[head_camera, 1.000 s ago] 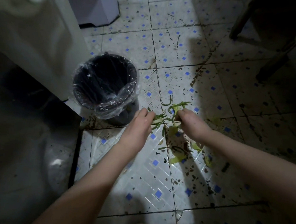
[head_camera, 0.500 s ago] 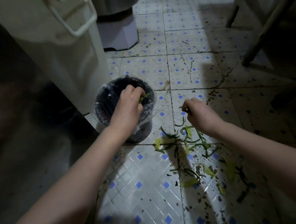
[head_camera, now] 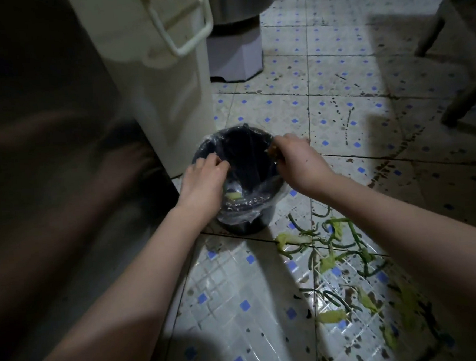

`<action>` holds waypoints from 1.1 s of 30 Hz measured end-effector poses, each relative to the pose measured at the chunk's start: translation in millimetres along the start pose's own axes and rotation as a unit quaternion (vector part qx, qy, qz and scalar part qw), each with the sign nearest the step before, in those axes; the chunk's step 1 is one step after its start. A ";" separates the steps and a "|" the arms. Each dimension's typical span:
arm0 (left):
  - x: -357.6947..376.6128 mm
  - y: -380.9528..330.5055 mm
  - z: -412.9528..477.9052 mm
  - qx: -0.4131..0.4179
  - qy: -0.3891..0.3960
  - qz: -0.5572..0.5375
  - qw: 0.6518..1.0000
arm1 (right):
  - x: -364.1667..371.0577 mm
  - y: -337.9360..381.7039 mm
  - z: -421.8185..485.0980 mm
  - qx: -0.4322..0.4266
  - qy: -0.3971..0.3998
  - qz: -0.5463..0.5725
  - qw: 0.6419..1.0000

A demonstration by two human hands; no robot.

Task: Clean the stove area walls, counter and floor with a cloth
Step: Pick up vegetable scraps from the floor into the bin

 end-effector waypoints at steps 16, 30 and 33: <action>-17.7 3.3 -14.6 -0.045 -0.023 0.026 0.998 | 20.5 1.5 -3.1 -0.006 -0.003 0.019 1.000; -20.3 -78.5 -12.0 0.044 -0.032 -0.010 0.998 | -17.8 -80.1 -64.7 0.062 -0.015 -0.062 0.996; -17.2 -105.5 -13.6 0.084 -0.036 -0.015 0.996 | -13.4 -95.7 -78.5 0.079 0.014 -0.083 0.993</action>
Point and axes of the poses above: each hand's wrist, its own z-axis towards the middle knuckle, its own x-axis out of the palm, y = z × x, the point moved 10 cm from there along z, towards the middle knuckle, and after that the axes turned 4 degrees about z, right-handed, at the moved point
